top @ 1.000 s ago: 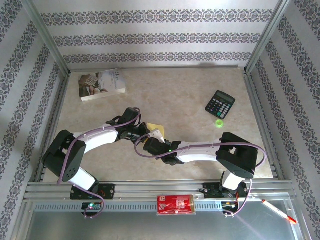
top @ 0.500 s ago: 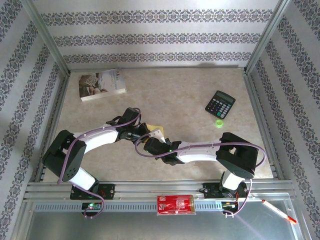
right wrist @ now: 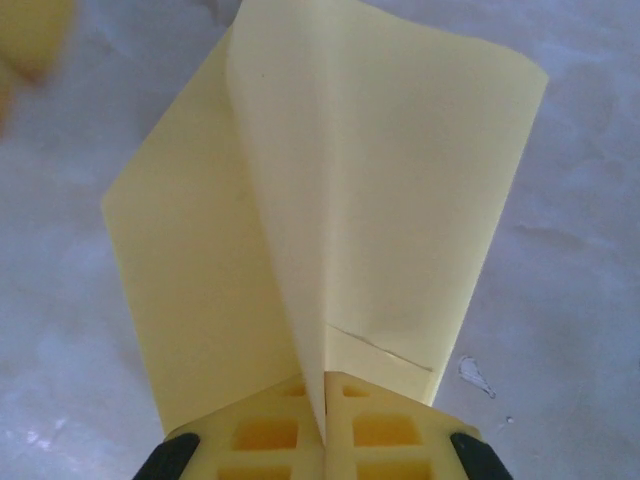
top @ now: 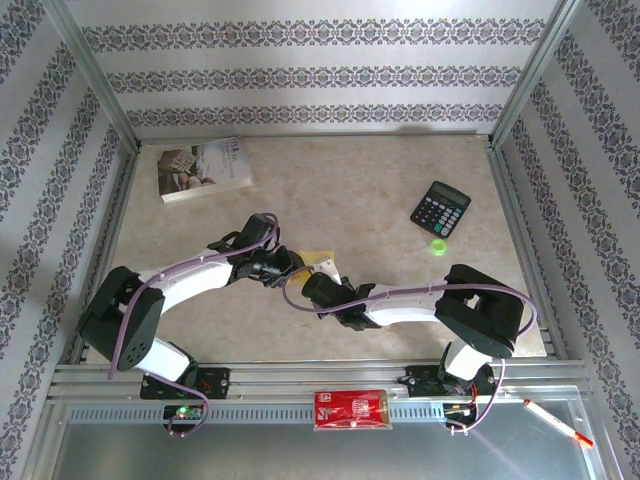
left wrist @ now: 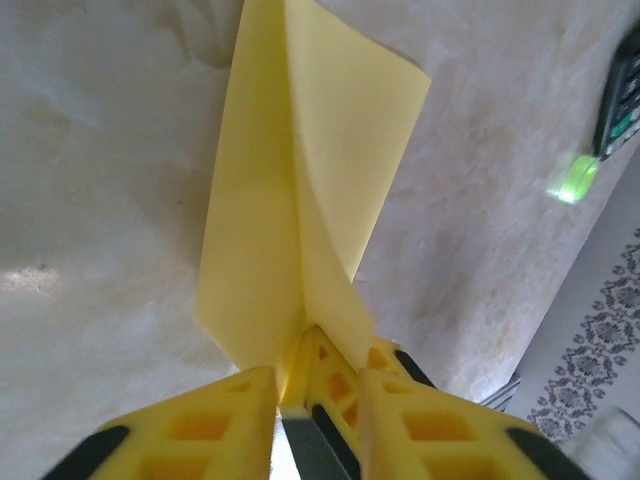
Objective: Fold a paper plane with a square sheet of paper (pick it up from the middle)
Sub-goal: Fourth fold the wing at the center of the table.
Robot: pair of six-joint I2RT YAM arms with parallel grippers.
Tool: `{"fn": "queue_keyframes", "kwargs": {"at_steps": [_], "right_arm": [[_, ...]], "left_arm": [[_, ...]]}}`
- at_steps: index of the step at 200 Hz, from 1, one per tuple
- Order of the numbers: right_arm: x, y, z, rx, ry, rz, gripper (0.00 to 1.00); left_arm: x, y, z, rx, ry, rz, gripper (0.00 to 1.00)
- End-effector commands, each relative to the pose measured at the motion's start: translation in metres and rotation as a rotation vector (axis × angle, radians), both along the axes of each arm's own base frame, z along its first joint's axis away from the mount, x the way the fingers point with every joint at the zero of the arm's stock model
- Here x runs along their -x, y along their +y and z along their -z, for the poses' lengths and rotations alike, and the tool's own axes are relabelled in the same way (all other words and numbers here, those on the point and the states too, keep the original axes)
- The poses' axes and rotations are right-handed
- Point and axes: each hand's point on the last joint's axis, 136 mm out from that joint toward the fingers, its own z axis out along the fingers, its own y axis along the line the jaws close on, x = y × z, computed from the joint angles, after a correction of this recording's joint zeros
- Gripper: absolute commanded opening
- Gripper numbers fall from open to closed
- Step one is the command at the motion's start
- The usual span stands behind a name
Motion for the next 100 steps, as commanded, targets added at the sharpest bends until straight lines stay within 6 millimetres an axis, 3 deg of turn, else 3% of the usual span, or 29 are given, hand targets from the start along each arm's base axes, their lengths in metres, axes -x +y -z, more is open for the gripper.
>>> {"fn": "queue_keyframes", "kwargs": {"at_steps": [1,43,100], "right_arm": [[0.002,0.007,0.0,-0.062,0.013,-0.032,0.03],[0.007,0.006,0.006,-0.136,0.043,-0.016,0.05],[0.011,0.007,0.008,-0.284,0.107,-0.013,0.06]], "left_arm": [[-0.001,0.016,-0.008,-0.049,-0.034,-0.026,0.32],[0.001,0.023,-0.006,-0.068,-0.054,-0.023,0.35],[0.003,0.016,0.003,-0.032,-0.053,-0.006,0.35]]}}
